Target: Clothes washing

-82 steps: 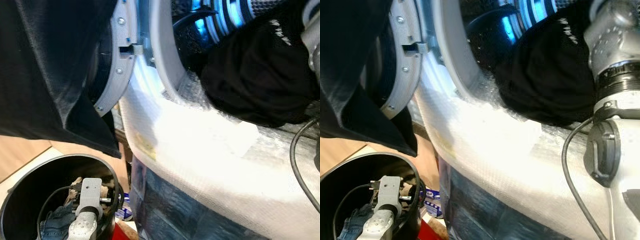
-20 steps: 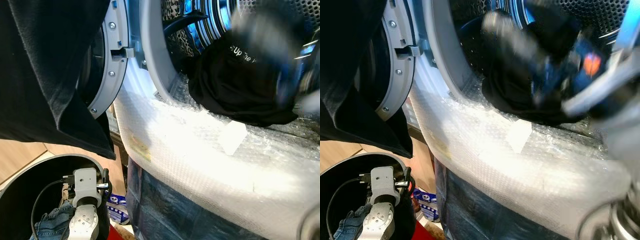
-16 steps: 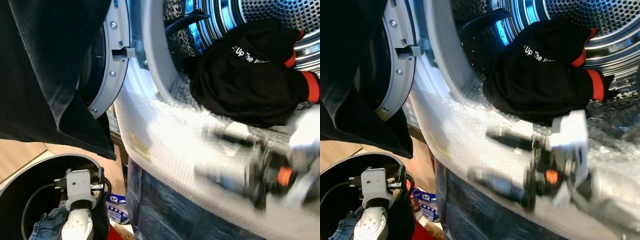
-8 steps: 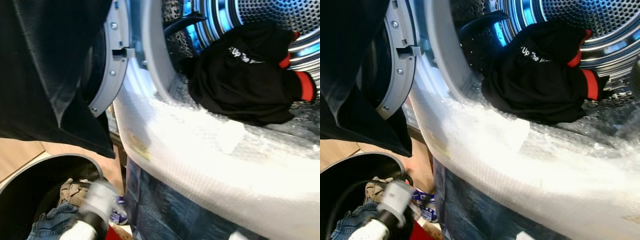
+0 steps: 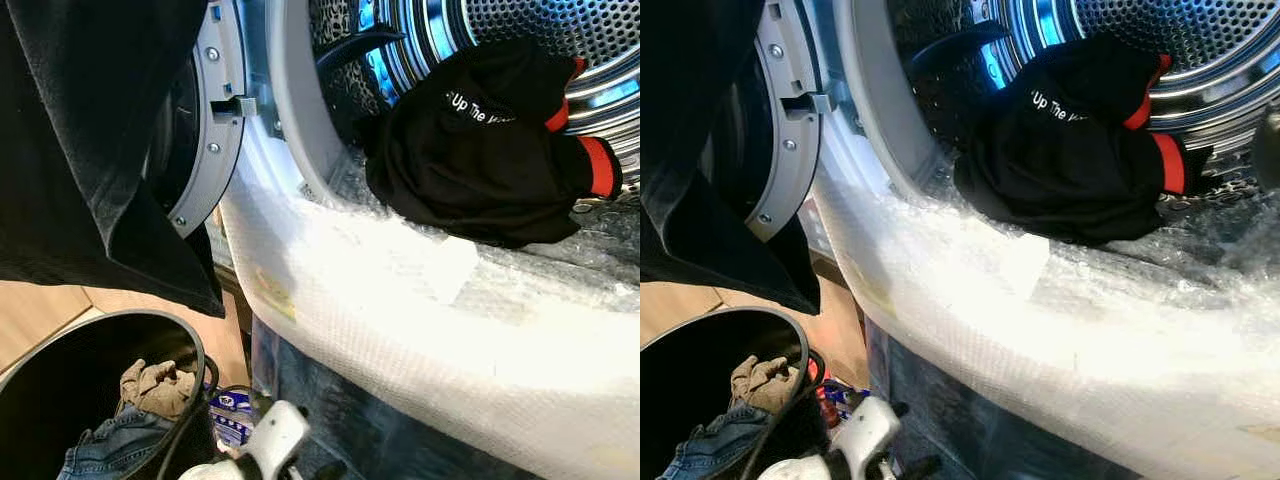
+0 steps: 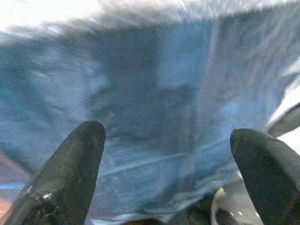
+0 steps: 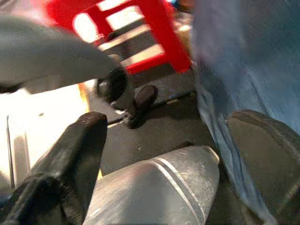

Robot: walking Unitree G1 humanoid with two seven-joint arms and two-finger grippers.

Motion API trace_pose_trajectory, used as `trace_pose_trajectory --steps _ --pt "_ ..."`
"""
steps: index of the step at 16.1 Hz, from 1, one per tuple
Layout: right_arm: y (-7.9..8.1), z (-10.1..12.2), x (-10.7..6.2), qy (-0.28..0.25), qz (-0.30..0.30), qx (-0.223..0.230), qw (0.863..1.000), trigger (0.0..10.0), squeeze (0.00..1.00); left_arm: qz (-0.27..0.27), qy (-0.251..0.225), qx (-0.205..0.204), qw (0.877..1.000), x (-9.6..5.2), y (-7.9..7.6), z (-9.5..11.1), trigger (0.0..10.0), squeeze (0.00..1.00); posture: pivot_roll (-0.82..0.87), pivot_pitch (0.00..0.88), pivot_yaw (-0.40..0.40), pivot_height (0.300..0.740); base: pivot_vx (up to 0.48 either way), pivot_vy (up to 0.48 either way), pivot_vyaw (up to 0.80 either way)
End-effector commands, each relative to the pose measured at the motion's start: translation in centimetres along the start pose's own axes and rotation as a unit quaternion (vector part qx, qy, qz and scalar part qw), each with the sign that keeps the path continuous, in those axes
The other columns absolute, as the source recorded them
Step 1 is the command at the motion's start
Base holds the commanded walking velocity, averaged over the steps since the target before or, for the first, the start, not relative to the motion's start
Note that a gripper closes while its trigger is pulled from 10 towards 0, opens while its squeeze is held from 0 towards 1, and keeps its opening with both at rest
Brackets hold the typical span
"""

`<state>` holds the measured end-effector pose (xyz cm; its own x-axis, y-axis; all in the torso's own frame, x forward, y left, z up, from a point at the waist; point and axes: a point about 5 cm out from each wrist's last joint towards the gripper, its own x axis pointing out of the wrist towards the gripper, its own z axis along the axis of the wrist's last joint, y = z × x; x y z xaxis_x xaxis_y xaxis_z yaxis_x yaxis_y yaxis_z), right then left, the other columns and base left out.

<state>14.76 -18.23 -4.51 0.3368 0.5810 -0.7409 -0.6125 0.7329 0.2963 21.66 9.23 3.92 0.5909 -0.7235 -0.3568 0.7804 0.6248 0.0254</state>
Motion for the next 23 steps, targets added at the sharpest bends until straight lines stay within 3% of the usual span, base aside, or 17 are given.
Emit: trace_pose_trajectory --steps 1,2,4,6,8,12,14,16,19,21,23 --pt "-0.9 -0.7 0.0 0.0 -0.035 0.029 0.999 10.0 0.0 -0.017 0.024 0.0 1.0 0.4 -0.3 -0.7 10.0 0.0 -0.1 0.034 0.004 0.74 0.0 0.0 0.0" --pt "-1.4 -1.7 0.7 0.006 -0.077 0.08 0.994 10.0 0.0 -0.043 0.062 -0.004 0.997 1.1 -0.7 -1.8 10.0 0.0 -0.12 0.036 0.014 0.74 0.0 0.0 0.0" --pt "-1.5 -1.9 1.0 0.007 -0.091 0.094 0.991 10.0 0.0 -0.051 0.076 -0.004 0.996 1.3 -0.8 -2.2 10.0 0.0 -0.12 0.038 0.018 0.74 0.0 0.0 0.0" --pt "-2.0 -2.6 1.6 0.014 -0.134 0.143 0.981 10.0 0.0 -0.071 0.101 -0.007 0.992 1.8 -1.3 -3.3 10.0 0.0 -0.11 0.038 0.021 0.74 0.0 0.0 0.0" --pt "-2.0 -3.0 2.2 0.017 -0.164 0.188 0.968 10.0 0.0 -0.033 0.129 -0.034 0.99 2.4 -0.9 -4.7 10.0 0.0 -0.12 0.037 0.026 0.74 0.0 0.0 0.0" --pt "-1.8 -3.4 2.7 0.028 -0.191 0.227 0.955 10.0 0.0 0.044 0.161 -0.061 0.984 2.8 0.0 -5.7 10.0 0.0 -0.13 0.041 0.034 0.74 0.0 0.0 0.0" --pt "-2.1 -3.2 3.0 0.021 -0.213 0.247 0.945 10.0 0.0 0.062 0.174 -0.091 0.979 3.0 0.1 -5.9 10.0 0.0 -0.13 0.041 0.034 0.74 0.0 0.0 0.0" --pt "-2.3 -3.0 3.1 0.02 -0.227 0.25 0.941 10.0 0.0 0.055 0.189 -0.087 0.977 3.3 -0.1 -6.1 10.0 0.0 -0.11 0.04 0.033 0.74 0.0 0.0 0.0" --pt "-2.4 -2.5 3.5 0.016 -0.228 0.244 0.942 10.0 0.0 -0.044 0.199 -0.149 0.968 2.6 -1.8 -6.6 10.0 0.0 -0.12 0.04 0.036 0.74 0.0 0.0 0.0" --pt "-2.3 -2.4 3.6 0.014 -0.226 0.253 0.94 10.0 0.0 -0.095 0.206 -0.15 0.962 1.6 -2.2 -6.8 10.0 0.0 -0.11 0.038 0.03 0.74 0.0 0.0 0.0" --pt "-2.2 -2.4 3.7 0.018 -0.219 0.248 0.943 10.0 0.0 -0.155 0.197 -0.142 0.958 -0.9 -1.8 -6.3 10.0 0.0 -0.12 0.042 0.034 0.74 0.0 0.0 0.0"
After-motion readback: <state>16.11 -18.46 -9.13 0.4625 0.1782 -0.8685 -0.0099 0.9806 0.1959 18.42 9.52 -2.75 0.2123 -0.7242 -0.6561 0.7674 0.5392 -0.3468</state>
